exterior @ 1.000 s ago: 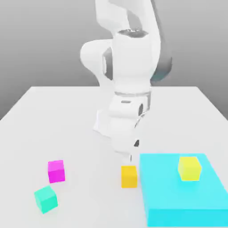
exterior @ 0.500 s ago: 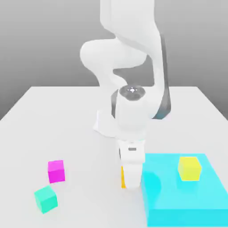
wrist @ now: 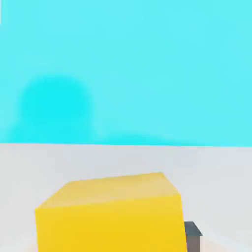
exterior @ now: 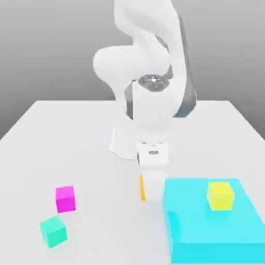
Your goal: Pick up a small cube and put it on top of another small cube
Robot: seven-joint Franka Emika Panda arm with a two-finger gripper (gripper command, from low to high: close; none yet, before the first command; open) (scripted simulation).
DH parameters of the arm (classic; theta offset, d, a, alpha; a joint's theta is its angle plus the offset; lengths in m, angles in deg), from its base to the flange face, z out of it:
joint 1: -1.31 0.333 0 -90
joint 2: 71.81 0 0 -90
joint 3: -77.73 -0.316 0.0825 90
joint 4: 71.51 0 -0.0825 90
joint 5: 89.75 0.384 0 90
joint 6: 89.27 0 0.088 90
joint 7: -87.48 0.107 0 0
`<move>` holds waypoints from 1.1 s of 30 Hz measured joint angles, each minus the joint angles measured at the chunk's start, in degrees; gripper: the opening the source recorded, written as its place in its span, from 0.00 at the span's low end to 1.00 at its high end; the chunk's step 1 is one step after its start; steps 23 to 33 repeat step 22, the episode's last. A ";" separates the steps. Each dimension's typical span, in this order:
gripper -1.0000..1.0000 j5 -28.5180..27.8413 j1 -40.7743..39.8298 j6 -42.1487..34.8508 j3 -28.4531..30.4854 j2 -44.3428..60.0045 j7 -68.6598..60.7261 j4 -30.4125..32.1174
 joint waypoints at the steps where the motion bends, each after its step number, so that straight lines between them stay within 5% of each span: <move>1: 0.00 0.49 -1.65 -1.04 0.70 0.40 0.18 -1.37; 12: 0.00 2.46 -16.76 -11.99 7.99 5.60 4.82 -17.35; 18: 0.00 8.92 -19.85 -5.03 5.40 15.51 0.88 -20.03; 19: 1.00 9.62 -20.23 -4.13 4.90 16.55 0.38 -20.12; 33: 1.00 9.62 -20.23 -4.13 4.90 16.55 0.38 -20.12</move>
